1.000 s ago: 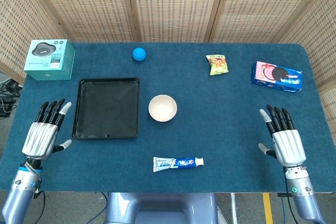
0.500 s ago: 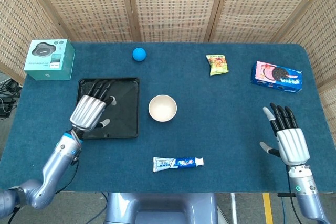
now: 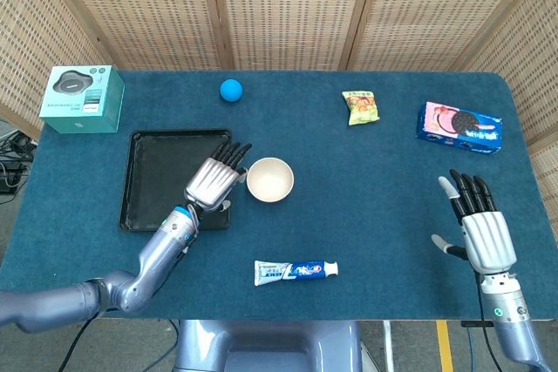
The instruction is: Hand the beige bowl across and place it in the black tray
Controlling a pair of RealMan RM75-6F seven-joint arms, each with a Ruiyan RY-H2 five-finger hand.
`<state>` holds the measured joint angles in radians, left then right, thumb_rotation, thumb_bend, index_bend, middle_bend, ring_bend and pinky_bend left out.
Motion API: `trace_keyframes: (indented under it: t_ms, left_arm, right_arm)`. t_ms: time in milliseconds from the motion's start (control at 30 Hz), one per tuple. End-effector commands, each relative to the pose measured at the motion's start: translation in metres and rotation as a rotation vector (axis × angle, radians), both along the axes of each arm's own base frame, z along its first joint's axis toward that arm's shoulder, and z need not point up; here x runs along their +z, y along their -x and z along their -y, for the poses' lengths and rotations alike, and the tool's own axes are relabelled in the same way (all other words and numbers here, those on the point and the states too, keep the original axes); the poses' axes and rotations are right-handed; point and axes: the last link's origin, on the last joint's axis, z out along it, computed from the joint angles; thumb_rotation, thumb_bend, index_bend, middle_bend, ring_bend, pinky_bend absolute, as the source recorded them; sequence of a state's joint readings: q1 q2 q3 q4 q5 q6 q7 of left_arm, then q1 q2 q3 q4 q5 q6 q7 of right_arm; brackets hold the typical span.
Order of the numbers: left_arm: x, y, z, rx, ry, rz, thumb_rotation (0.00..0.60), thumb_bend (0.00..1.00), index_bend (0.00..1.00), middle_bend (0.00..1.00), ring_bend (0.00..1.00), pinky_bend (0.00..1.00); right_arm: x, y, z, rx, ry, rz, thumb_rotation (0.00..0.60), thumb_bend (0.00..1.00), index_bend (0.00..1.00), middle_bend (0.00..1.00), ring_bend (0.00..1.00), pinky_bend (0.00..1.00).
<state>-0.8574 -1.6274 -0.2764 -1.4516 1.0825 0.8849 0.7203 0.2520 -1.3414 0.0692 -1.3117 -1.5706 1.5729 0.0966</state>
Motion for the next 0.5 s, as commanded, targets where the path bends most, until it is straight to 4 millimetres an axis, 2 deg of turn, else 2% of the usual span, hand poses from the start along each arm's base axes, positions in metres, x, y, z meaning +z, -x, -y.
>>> trace_keyframes:
  t_ms: [33,133,267,500]
  left_arm:
    - [-0.016,-0.007,-0.001,-0.002,0.028,-0.02,0.6,0.17,0.48,0.0,0.0,0.0]
    - [-0.028,-0.014,-0.003,-0.003,0.035,-0.03,0.6,0.18,0.5,0.0,0.0,0.0]
    - [-0.037,-0.021,-0.004,-0.004,0.044,-0.035,0.6,0.24,0.52,0.0,0.0,0.0]
    - [-0.047,-0.026,-0.008,-0.007,0.048,-0.059,0.6,0.25,0.53,0.0,0.0,0.0]
  right_arm:
    - [0.003,0.0,0.0,0.001,0.008,0.013,0.6,0.2,0.01,0.0,0.0,0.0]
    - [0.004,0.002,0.001,-0.002,0.008,0.02,0.6,0.2,0.01,0.0,0.0,0.0]
    - [0.007,0.003,0.002,-0.004,0.013,0.032,0.6,0.2,0.01,0.0,0.0,0.0]
    - [0.011,0.005,0.002,-0.006,0.02,0.049,0.6,0.2,0.01,0.0,0.0,0.0]
